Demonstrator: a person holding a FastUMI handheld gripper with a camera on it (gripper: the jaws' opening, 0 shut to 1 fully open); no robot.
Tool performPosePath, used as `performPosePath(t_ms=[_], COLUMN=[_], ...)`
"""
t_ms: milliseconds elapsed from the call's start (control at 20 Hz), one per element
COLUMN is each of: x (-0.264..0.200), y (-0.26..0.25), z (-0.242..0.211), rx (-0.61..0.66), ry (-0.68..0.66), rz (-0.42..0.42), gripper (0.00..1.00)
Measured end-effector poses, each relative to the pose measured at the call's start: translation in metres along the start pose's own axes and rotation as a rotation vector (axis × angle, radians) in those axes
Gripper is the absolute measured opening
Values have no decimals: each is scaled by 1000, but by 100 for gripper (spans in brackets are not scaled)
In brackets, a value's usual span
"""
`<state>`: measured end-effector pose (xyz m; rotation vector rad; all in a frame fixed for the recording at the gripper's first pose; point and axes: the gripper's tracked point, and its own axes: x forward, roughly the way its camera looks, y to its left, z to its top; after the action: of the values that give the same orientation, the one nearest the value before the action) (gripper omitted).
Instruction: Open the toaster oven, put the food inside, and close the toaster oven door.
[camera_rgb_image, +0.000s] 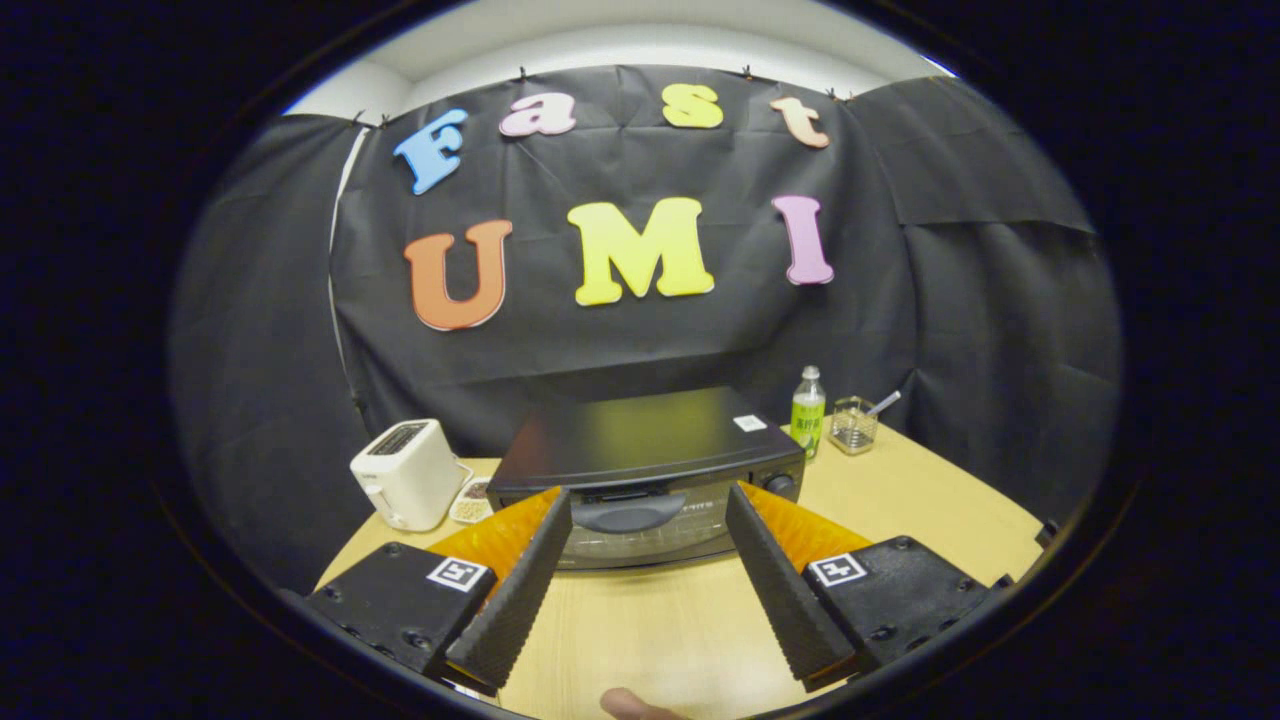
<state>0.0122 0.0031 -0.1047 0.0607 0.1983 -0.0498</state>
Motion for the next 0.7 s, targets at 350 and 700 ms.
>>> performPosePath(t_ms=[350,700], x=[-100,-193], y=[32,46], z=[87,61], rx=[-86,-109], ry=[-197,-335], rz=[50,57], gripper=[100,100])
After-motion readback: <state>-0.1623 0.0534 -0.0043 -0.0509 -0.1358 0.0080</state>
